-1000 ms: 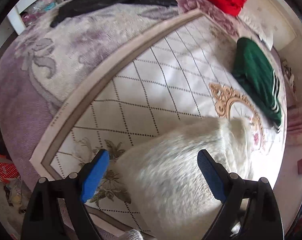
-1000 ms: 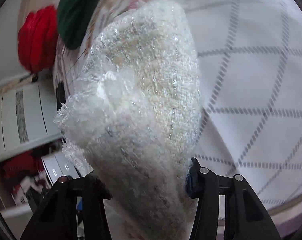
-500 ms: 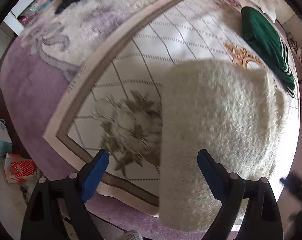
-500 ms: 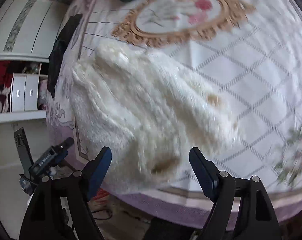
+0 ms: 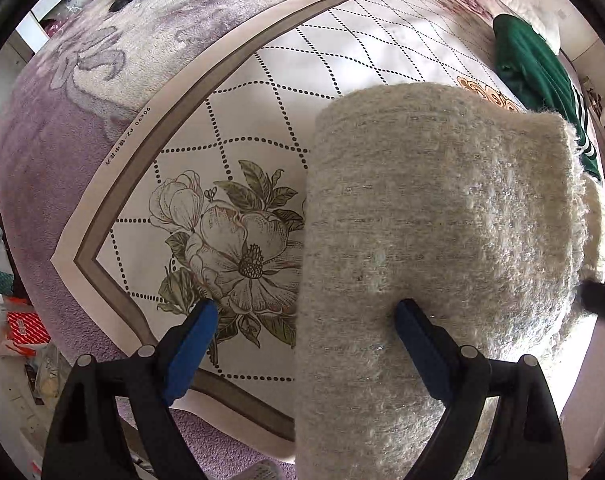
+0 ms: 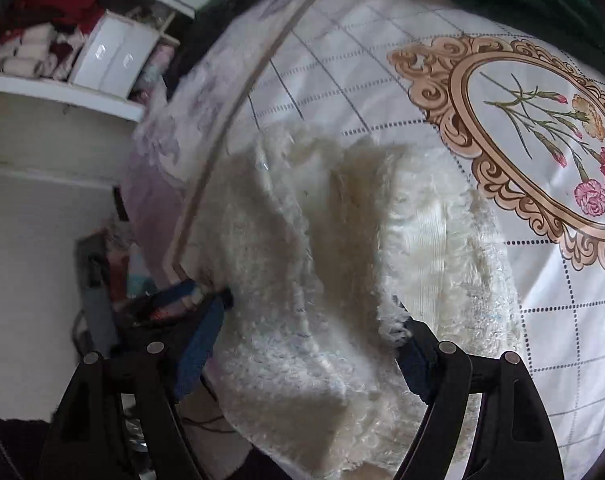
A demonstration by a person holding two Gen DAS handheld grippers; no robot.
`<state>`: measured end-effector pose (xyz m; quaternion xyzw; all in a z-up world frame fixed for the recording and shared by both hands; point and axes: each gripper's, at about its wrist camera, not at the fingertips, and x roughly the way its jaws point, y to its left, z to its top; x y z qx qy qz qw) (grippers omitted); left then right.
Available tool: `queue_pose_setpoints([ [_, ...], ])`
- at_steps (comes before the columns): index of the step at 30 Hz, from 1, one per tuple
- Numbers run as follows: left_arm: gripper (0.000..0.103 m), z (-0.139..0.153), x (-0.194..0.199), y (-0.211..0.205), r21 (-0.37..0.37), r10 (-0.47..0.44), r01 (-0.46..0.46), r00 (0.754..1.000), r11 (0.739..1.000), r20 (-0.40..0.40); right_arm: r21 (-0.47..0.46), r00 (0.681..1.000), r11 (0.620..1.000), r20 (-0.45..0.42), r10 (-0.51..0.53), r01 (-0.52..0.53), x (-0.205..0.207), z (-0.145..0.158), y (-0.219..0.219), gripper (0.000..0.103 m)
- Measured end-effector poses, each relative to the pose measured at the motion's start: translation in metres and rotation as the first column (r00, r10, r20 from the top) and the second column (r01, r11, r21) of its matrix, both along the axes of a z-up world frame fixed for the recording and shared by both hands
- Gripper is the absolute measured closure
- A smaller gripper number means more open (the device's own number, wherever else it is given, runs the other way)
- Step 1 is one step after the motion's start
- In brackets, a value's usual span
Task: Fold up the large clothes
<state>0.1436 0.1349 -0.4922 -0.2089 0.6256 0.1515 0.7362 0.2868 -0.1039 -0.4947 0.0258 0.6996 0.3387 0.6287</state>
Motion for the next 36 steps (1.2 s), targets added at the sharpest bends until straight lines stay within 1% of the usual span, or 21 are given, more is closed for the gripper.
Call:
queue_pose_setpoints([
  [2,0.011,0.000,-0.001,0.000,0.002,0.001,-0.001,1.000,1.000,0.002,0.021,0.994,0.999,-0.102,-0.029,0.032,0.000,-0.025,0.002,0.021],
  [4,0.011,0.000,-0.002,0.000,0.010,0.001,-0.002,1.000,1.000,0.013,0.051,0.996,0.998,-0.084,-0.026,0.030,0.000,-0.024,0.011,0.025],
  [5,0.011,0.000,-0.003,0.001,0.018,0.005,-0.006,1.000,1.000,0.012,0.037,0.999,0.999,-0.040,0.002,-0.001,-0.002,-0.018,0.020,0.055],
  [6,0.011,0.001,-0.003,0.000,0.029,0.008,-0.009,1.000,1.000,0.008,0.011,1.000,1.000,-0.014,0.025,-0.025,-0.006,-0.013,0.027,0.071],
  [8,0.011,0.004,-0.005,0.002,0.045,0.021,-0.021,1.000,0.999,-0.002,0.009,0.999,0.999,0.001,0.033,-0.033,-0.014,0.002,0.036,0.082],
  [10,0.011,0.017,-0.012,0.010,0.034,0.064,-0.065,0.998,0.997,0.013,0.120,0.996,0.992,-0.081,-0.025,0.035,-0.017,0.033,0.033,0.086],
  [12,0.011,0.036,-0.023,0.022,-0.023,0.133,-0.132,0.990,0.991,0.055,0.279,0.976,0.951,-0.204,-0.075,0.131,-0.022,0.071,0.019,0.087],
  [13,0.011,0.044,-0.028,0.028,-0.064,0.166,-0.162,0.983,0.985,0.072,0.343,0.958,0.920,-0.271,-0.096,0.190,-0.022,0.081,0.007,0.087],
  [15,0.011,0.054,-0.036,0.038,-0.149,0.238,-0.222,0.966,0.963,0.099,0.365,0.902,0.865,-0.384,-0.196,0.344,-0.018,0.073,-0.028,0.087],
  [17,0.011,0.057,-0.034,0.039,-0.165,0.250,-0.230,0.962,0.959,0.107,0.238,0.874,0.872,-0.354,-0.334,0.429,-0.010,0.045,-0.068,0.087],
  [19,0.011,0.054,-0.025,0.032,-0.117,0.221,-0.210,0.971,0.971,0.088,0.112,0.827,0.865,-0.376,-0.419,0.489,-0.012,0.001,-0.096,0.087],
  [21,0.011,0.051,-0.017,0.022,-0.105,0.187,-0.178,0.979,0.978,0.083,0.009,0.849,0.888,-0.300,-0.435,0.459,-0.015,-0.026,-0.108,0.085],
  [23,0.011,0.048,-0.008,0.010,-0.065,0.131,-0.126,0.988,0.990,0.077,-0.048,0.875,0.907,-0.249,-0.416,0.418,-0.015,-0.036,-0.110,0.070],
  [25,0.011,0.042,-0.003,-0.001,-0.024,0.077,-0.075,0.995,0.997,0.064,-0.066,0.907,0.929,-0.198,-0.371,0.365,-0.013,-0.023,-0.107,0.065],
  [26,0.011,0.039,0.000,-0.008,-0.013,0.053,-0.052,0.997,0.999,0.058,-0.099,0.920,0.933,-0.160,-0.358,0.346,-0.013,-0.013,-0.109,0.056],
  [29,0.011,0.027,0.007,-0.025,-0.014,0.014,-0.014,0.999,1.000,0.033,-0.235,0.933,0.905,0.028,-0.359,0.355,-0.013,0.028,-0.122,0.047],
  [30,0.011,0.023,0.009,-0.031,-0.010,0.000,0.001,1.000,1.000,0.021,-0.239,0.925,0.894,0.077,-0.372,0.380,-0.012,0.042,-0.127,0.047],
  [32,0.011,0.014,0.013,-0.042,-0.003,-0.022,0.022,1.000,1.000,-0.001,-0.130,0.908,0.900,0.116,-0.403,0.416,-0.005,0.061,-0.138,0.046],
  [33,0.011,0.010,0.014,-0.046,-0.003,-0.028,0.028,1.000,1.000,-0.004,-0.073,0.910,0.909,0.107,-0.401,0.409,0.000,0.065,-0.137,0.043],
  [34,0.011,0.009,0.015,-0.049,-0.005,-0.031,0.031,1.000,1.000,-0.003,-0.029,0.915,0.918,0.099,-0.391,0.395,0.008,0.065,-0.134,0.033],
  [36,0.011,0.009,0.018,-0.052,0.016,-0.039,0.039,0.999,0.999,-0.004,-0.001,0.927,0.933,0.113,-0.358,0.360,0.025,0.054,-0.119,0.027],
])
